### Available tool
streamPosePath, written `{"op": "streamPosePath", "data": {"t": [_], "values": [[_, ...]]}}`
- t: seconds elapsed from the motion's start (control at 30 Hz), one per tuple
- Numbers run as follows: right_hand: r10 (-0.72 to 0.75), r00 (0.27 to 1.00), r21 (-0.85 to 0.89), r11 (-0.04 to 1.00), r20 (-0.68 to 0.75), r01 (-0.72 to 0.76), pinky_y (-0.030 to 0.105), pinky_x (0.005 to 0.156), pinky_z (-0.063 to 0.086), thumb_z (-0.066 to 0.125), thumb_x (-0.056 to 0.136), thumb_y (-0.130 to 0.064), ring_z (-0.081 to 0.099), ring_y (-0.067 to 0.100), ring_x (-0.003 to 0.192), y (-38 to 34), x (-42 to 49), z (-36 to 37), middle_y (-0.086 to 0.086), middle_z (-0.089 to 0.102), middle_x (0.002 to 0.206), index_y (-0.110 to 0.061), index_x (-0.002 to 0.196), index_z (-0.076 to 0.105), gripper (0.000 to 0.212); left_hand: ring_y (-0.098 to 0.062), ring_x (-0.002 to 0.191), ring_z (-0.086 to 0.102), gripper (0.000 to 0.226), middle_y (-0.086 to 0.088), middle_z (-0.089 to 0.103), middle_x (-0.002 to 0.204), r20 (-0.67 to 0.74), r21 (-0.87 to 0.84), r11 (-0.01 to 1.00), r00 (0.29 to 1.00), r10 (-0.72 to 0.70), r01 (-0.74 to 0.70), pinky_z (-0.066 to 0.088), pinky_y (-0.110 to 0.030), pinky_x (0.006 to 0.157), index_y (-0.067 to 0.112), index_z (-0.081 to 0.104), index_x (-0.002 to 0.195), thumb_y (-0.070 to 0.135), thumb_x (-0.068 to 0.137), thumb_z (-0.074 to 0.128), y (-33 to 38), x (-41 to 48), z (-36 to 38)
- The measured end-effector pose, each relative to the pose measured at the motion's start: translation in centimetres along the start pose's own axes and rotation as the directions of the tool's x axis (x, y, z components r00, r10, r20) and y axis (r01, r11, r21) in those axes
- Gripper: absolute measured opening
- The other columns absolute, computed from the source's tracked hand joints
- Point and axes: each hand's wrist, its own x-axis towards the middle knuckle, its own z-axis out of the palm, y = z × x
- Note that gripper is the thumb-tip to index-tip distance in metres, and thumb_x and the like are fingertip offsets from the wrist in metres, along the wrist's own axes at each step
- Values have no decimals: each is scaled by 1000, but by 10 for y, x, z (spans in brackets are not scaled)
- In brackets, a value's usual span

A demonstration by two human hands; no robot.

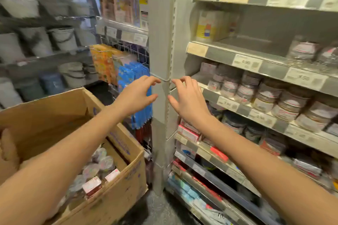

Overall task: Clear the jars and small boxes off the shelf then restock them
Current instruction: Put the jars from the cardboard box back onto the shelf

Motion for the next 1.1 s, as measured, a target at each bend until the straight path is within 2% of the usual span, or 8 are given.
{"op": "streamPosePath", "data": {"t": [0.23,0.37,0.5,0.6,0.67,0.8,0.97,1.1], "values": [[-253,954,180,958,162,224,45,93,41,58,91,-32,45,36,112,-112,21,86,15,44,126,-10,129,49,45,-22,107,56,44,-5,58,116,60,139,936,941,-333,323,45,-39,92,20,51,129,22,87,63,-113,-92,-26],[-425,860,248,898,281,363,45,90,41,59,88,-33,47,37,110,-170,35,142,14,45,125,-12,131,46,49,-22,113,54,46,-3,53,123,92,199,834,838,-538,514,46,-38,95,23,46,133,27,89,62,-169,-130,-26],[-528,720,249,849,451,466,42,85,43,58,90,-37,48,35,111,-217,41,208,14,44,127,-13,137,38,56,-26,117,51,53,-6,46,134,181,289,705,686,-705,648,47,-41,92,23,37,139,32,92,58,-221,-164,-9],[-586,626,269,803,515,531,42,84,44,58,92,-34,50,34,112,-238,39,254,13,45,126,-12,136,39,53,-25,123,48,63,-6,41,144,269,354,644,586,-764,678,46,-38,95,19,31,145,38,92,58,-251,-189,8],[-591,550,269,786,590,556,43,92,42,55,95,-26,47,33,118,-252,36,280,14,42,133,-12,138,38,48,-23,131,42,70,-6,34,152,335,350,592,493,-803,726,41,-33,101,16,25,149,36,92,59,-265,-206,19],[-608,398,258,716,687,649,48,96,40,46,97,-15,49,36,118,-274,21,323,15,48,130,-9,136,40,40,-24,114,53,64,-8,46,139,409,362,456,301,-861,813,46,-31,89,16,31,145,30,90,60,-285,-235,42],[-564,308,329,756,766,567,58,109,17,54,85,-26,46,36,119,-291,-3,361,14,45,127,-16,127,47,44,-26,121,47,70,-7,47,136,399,414,396,227,-888,820,43,-38,100,17,42,134,37,76,76,-295,-258,75],[-557,215,338,720,802,606,59,114,6,59,85,-35,45,30,123,-298,-9,381,11,46,129,-18,130,46,50,-28,120,49,68,-10,43,136,417,357,329,165,-894,874,46,-39,96,18,37,137,24,80,73,-304,-265,93]]}}
